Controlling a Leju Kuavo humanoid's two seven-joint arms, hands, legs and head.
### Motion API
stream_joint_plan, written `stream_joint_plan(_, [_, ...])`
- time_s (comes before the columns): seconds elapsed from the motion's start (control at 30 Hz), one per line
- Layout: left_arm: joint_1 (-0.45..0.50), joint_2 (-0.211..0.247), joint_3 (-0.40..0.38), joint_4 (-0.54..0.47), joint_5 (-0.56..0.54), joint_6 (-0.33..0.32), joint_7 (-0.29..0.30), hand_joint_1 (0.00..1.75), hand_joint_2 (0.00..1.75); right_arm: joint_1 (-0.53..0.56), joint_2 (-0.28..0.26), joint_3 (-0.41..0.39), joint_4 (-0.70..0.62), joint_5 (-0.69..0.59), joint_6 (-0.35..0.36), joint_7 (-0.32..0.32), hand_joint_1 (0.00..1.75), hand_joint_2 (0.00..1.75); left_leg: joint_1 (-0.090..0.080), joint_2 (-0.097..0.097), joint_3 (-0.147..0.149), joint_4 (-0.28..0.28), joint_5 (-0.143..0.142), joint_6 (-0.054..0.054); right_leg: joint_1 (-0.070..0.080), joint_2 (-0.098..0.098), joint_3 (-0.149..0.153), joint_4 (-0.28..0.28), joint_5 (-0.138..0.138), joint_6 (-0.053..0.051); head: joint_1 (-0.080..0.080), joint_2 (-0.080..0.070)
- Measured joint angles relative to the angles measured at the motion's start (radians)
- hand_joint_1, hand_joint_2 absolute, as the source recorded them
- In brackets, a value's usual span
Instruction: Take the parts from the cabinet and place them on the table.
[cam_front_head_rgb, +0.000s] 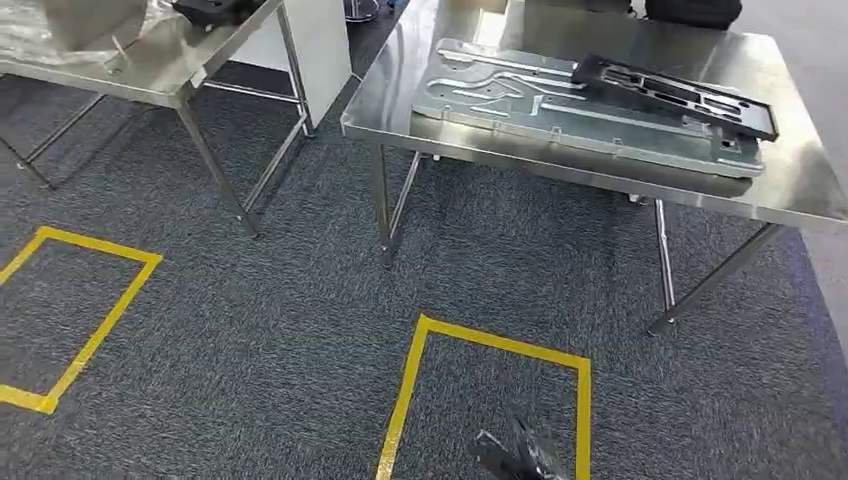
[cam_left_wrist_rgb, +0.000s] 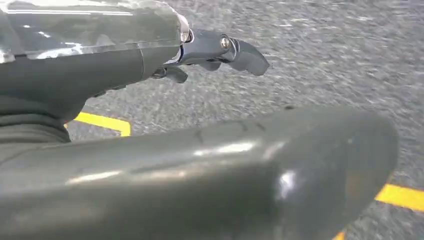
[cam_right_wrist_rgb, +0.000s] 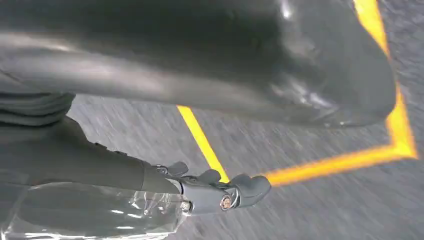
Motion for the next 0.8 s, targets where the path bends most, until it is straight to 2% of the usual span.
stream_joint_plan(0.03, [0.001,0.000,0.000,0.000,-0.002,0.003,0.000,0.00,0.00,0.011,0.002,-0.012,0.008,-0.007,0.001,-0.001,0.00,0.00,-0.002,-0.011,0.001,0.002,0.000,-0.001,0.000,0.006,0.040,-0.085,0.048,-0.005,0.000,0.000])
stream_joint_plan(0.07, [0.001,0.000,-0.002,0.000,-0.008,0.009,0.001,0.00,0.00,0.020,0.006,-0.026,0.017,-0.020,0.003,-0.002,0.00,0.00,-0.002,-0.021,0.002,0.003,0.000,-0.001,0.002,0.027,0.088,-0.185,0.093,-0.013,0.000,0.000])
stream_joint_plan(0.1, [0.001,-0.001,-0.005,0.000,-0.011,0.014,0.002,0.00,0.00,0.028,0.006,-0.039,0.025,-0.028,0.008,-0.002,0.00,0.00,-0.003,-0.028,0.000,0.004,-0.001,-0.005,0.003,0.067,0.113,-0.242,0.091,-0.021,0.000,0.000])
stream_joint_plan(0.17, [0.000,0.000,-0.009,0.000,-0.013,0.020,0.002,0.00,0.00,0.040,0.014,-0.059,0.038,-0.036,0.015,0.001,0.00,0.00,-0.004,-0.038,-0.006,0.007,0.000,-0.017,0.008,0.048,0.111,-0.246,0.098,-0.021,0.000,0.000])
stream_joint_plan(0.2, [0.003,0.000,-0.009,0.000,-0.014,0.020,0.000,0.00,0.00,0.045,0.018,-0.065,0.043,-0.037,0.018,0.005,0.00,0.00,-0.001,-0.043,-0.006,0.005,0.001,-0.023,0.011,0.047,0.111,-0.245,0.098,-0.024,0.000,0.000])
stream_joint_plan(0.23, [0.006,0.000,-0.010,0.000,-0.017,0.021,-0.004,0.00,0.00,0.049,0.022,-0.072,0.047,-0.042,0.020,0.011,0.00,0.00,-0.002,-0.050,-0.008,0.002,0.003,-0.031,0.009,0.039,0.112,-0.250,0.103,-0.032,0.000,0.000])
stream_joint_plan(0.27, [0.006,0.005,-0.010,0.000,-0.021,0.022,-0.008,0.00,0.00,0.050,0.030,-0.079,0.050,-0.047,0.023,0.016,0.00,0.00,-0.002,-0.037,-0.009,0.011,-0.004,-0.033,-0.002,0.028,0.115,-0.259,0.110,-0.041,0.000,0.000])
stream_joint_plan(0.3, [0.006,0.005,-0.012,0.000,-0.022,0.024,-0.013,0.00,0.00,0.052,0.030,-0.090,0.054,-0.052,0.026,0.020,0.00,0.00,-0.005,0.005,-0.021,0.043,-0.031,-0.038,-0.001,0.020,0.117,-0.263,0.110,-0.049,0.000,0.000])
stream_joint_plan(0.33, [0.003,0.005,-0.014,0.000,-0.023,0.024,-0.015,0.00,0.00,0.057,0.030,-0.098,0.057,-0.053,0.028,0.020,0.00,0.00,-0.001,0.021,-0.050,0.105,-0.071,-0.041,0.000,0.009,0.117,-0.262,0.110,-0.053,0.000,0.000])
stream_joint_plan(0.37, [0.000,0.005,-0.014,0.000,-0.025,0.024,-0.015,0.00,0.00,0.061,0.030,-0.104,0.060,-0.053,0.030,0.020,0.00,0.00,0.003,0.029,-0.085,0.184,-0.111,-0.046,0.001,-0.003,0.117,-0.262,0.110,-0.053,0.000,0.000])
stream_joint_plan(0.4, [-0.002,0.005,-0.015,0.000,-0.026,0.024,-0.015,0.00,0.00,0.064,0.030,-0.106,0.062,-0.052,0.033,0.019,0.00,0.00,0.004,0.031,-0.103,0.224,-0.130,-0.049,0.003,-0.010,0.116,-0.262,0.110,-0.053,0.000,0.000])
stream_joint_plan(0.6, [-0.002,0.005,-0.015,0.000,-0.026,0.024,-0.015,0.00,0.00,0.064,0.030,-0.106,0.062,-0.052,0.033,0.019,0.00,0.00,0.004,0.031,-0.105,0.229,-0.132,-0.049,0.003,-0.011,0.116,-0.262,0.109,-0.053,0.000,0.000])
stream_joint_plan(0.67, [-0.002,0.005,-0.015,0.000,-0.026,0.024,-0.015,0.00,0.00,0.065,0.030,-0.108,0.064,-0.051,0.035,0.019,0.00,0.00,0.005,0.033,-0.118,0.257,-0.143,-0.051,0.003,-0.016,0.116,-0.261,0.109,-0.053,0.000,0.000])
stream_joint_plan(0.73, [-0.002,0.005,-0.016,0.000,-0.030,0.026,-0.015,0.00,0.00,0.068,0.030,-0.111,0.068,-0.047,0.040,0.019,0.00,0.00,0.010,0.036,-0.146,0.321,-0.157,-0.058,0.004,-0.032,0.114,-0.261,0.109,-0.053,0.000,0.000])
stream_joint_plan(0.77, [-0.001,0.005,-0.016,0.000,-0.033,0.026,-0.015,0.00,0.00,0.068,0.030,-0.111,0.070,-0.047,0.045,0.018,0.00,0.00,0.013,0.040,-0.132,0.299,-0.135,-0.061,0.003,-0.043,0.114,-0.260,0.109,-0.052,0.000,0.000])
stream_joint_plan(0.8, [0.000,0.005,-0.016,0.000,-0.033,0.027,-0.014,0.00,0.00,0.068,0.031,-0.112,0.071,-0.043,0.047,0.018,0.00,0.00,0.014,0.045,-0.102,0.243,-0.103,-0.062,0.003,-0.052,0.115,-0.260,0.108,-0.050,0.000,0.000])
